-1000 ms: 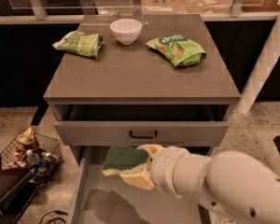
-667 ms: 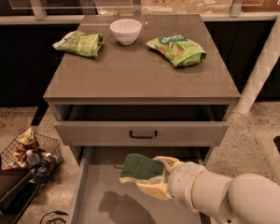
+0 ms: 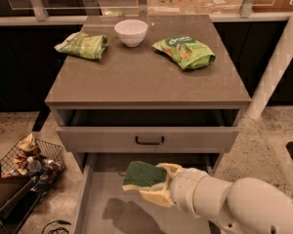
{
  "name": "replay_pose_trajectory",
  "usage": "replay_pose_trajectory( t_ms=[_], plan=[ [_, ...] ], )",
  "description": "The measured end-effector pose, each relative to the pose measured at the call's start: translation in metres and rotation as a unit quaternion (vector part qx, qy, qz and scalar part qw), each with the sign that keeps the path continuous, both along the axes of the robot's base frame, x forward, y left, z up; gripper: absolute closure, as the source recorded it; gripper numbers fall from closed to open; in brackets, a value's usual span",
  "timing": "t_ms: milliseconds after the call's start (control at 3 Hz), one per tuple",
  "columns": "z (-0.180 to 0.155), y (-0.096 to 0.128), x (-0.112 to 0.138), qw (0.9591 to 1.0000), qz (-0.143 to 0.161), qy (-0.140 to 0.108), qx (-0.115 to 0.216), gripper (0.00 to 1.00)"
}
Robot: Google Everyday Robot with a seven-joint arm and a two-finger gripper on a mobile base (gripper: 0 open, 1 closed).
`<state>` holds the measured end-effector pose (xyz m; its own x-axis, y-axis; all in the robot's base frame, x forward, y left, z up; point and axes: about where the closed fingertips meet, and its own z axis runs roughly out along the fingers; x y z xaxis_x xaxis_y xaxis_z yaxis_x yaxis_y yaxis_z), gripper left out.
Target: Place sponge into middle drawer
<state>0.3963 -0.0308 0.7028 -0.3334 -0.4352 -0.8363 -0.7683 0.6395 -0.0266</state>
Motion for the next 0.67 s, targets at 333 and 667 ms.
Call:
replay_pose_trajectory(
  t_ms=[333,667],
  plan=[
    [-0.051,0.002,0.013,0.9996,-0.002,0.03,0.0,1.0],
    [-0.122,0.008,0.028,0.9972,0.007,0.071,0.021,1.0]
  ],
)
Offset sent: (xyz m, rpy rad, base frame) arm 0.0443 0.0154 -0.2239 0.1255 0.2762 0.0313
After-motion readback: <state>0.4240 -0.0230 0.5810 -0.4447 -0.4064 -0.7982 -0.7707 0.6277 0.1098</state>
